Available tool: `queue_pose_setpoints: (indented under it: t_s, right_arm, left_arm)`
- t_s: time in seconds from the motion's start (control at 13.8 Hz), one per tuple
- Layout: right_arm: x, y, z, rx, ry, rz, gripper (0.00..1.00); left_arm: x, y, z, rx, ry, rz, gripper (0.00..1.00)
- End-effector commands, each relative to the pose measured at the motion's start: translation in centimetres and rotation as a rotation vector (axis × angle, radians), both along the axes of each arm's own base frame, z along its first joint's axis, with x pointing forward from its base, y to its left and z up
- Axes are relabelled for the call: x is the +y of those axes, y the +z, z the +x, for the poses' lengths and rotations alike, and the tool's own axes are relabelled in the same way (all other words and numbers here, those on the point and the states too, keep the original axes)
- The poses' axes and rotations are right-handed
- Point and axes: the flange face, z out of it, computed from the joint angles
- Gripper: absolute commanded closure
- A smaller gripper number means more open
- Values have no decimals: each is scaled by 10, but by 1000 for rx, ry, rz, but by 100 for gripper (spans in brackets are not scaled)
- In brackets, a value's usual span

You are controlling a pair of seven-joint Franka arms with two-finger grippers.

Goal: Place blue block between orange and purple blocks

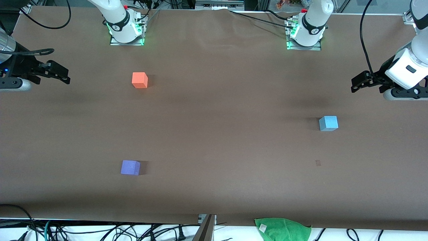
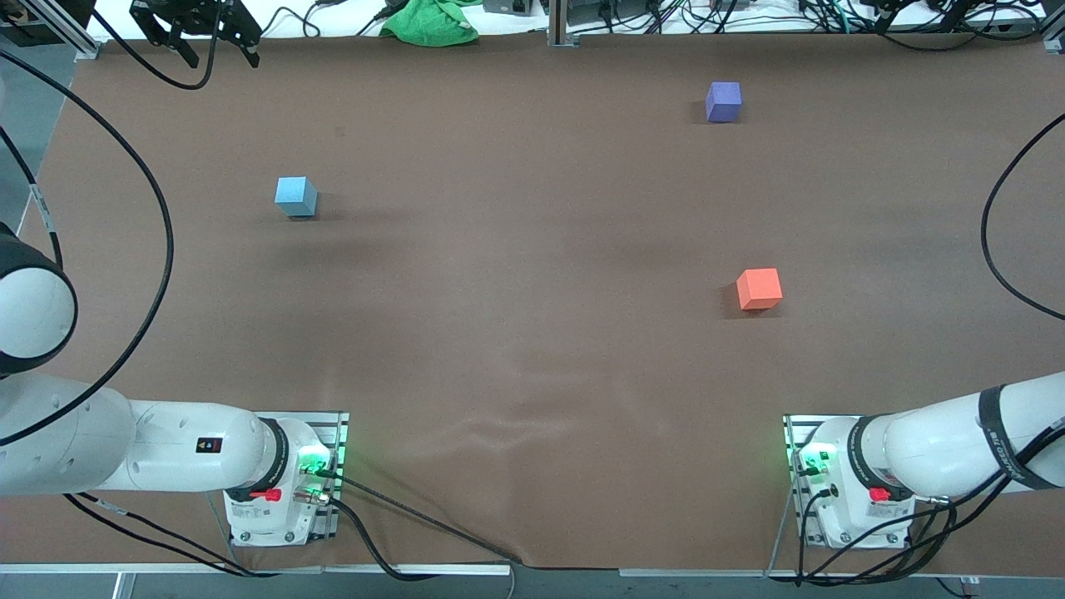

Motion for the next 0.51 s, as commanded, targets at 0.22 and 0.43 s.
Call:
queue_pose_setpoints:
  t_s: [0.22,0.43]
  right_arm:
    - [1,4,-4,-13,12,26,0]
    - [1,4,-4,-12,12,25,0]
  left_arm:
    - [3,2,4,18,9,-8,0]
    - [4,2,4,20,10,-7,0]
